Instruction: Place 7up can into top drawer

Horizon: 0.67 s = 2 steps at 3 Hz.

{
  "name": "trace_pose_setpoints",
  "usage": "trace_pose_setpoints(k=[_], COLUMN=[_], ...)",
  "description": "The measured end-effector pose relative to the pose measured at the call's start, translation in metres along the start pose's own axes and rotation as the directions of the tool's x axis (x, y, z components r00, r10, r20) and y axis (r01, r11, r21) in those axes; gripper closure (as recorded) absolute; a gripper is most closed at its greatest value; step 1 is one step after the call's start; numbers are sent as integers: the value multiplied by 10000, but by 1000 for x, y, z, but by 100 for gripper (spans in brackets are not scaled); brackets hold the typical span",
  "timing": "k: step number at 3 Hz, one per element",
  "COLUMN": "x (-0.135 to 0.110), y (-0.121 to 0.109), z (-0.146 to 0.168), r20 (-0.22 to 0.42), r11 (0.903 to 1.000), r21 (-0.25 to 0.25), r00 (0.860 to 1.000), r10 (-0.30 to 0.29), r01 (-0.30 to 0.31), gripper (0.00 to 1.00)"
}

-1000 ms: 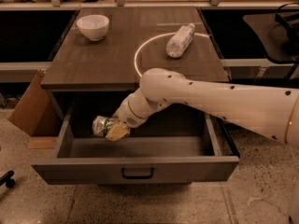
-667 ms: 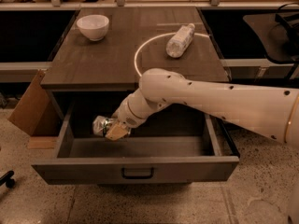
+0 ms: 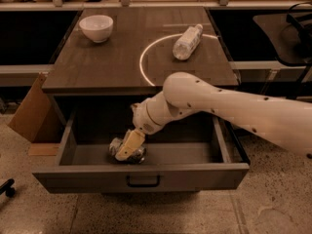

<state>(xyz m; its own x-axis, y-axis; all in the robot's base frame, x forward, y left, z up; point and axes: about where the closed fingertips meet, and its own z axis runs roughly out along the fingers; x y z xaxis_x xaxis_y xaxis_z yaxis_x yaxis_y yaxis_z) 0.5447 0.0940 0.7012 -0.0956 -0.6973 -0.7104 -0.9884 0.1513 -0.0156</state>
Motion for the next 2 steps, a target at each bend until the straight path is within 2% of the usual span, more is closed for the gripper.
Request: trace_pose_setpoints(k=[1, 2], x=[10, 22], y=[15, 33], z=[-37, -74], r20=[664, 900], r11=[9996, 9983], r21=[150, 322], r00=[9976, 9949], r10=[217, 455], r01=[-227, -486], gripper=[0, 0])
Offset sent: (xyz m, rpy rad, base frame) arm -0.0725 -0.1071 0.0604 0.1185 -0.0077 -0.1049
